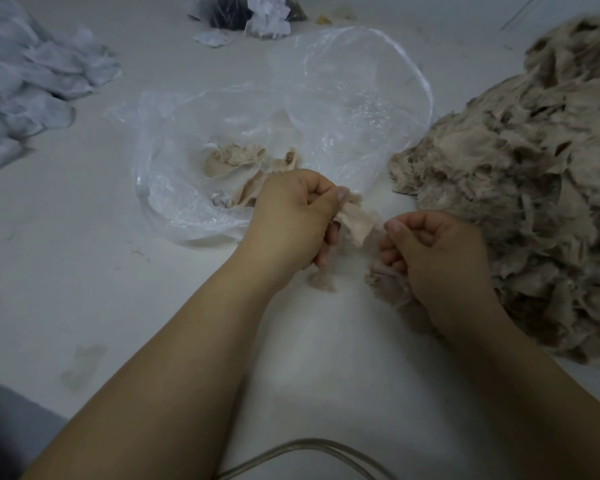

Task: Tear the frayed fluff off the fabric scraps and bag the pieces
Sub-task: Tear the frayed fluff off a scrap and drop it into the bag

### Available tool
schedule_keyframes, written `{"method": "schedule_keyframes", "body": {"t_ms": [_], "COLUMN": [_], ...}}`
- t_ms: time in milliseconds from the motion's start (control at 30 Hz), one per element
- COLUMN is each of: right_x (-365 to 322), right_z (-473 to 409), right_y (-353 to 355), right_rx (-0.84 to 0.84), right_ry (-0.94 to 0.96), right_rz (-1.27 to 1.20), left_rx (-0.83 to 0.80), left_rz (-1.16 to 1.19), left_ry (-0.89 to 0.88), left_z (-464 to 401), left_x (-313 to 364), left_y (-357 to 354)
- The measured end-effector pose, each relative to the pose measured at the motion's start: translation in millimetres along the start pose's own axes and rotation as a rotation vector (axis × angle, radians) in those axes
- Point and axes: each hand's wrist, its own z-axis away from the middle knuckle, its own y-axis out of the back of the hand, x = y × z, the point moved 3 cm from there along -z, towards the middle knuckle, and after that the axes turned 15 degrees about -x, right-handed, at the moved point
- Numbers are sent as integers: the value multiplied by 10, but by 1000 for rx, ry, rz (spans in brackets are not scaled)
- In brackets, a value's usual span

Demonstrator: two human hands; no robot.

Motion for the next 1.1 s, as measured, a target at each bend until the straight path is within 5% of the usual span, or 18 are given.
{"method": "schedule_keyframes", "body": {"t_ms": [100, 167, 333, 567, 767, 933, 1100], "right_x": [-36, -146, -174, -195, -131, 47, 42], "right_z": [15, 59, 88, 78, 33, -44, -40], "right_y": [23, 40, 55, -10, 1, 127, 65], "right_rx": [-6, -50, -243, -92, -53, -90, -131], "right_ry": [51, 138, 31, 203, 198, 15, 66], "right_rz": [227, 585, 1243, 724, 432, 715, 863], "left_rx": [218, 335, 303, -262, -201, -29, -27], "left_rz": [187, 313, 144, -254, -136, -55, 82], "left_ry": [-96, -155, -118, 117, 113, -23, -118], "left_z": [-4, 1, 5, 48, 33, 5, 28], "left_x": [17, 21, 8, -32, -29, 26, 75], "left_y": [116, 148, 62, -208, -158, -18, 2]}}
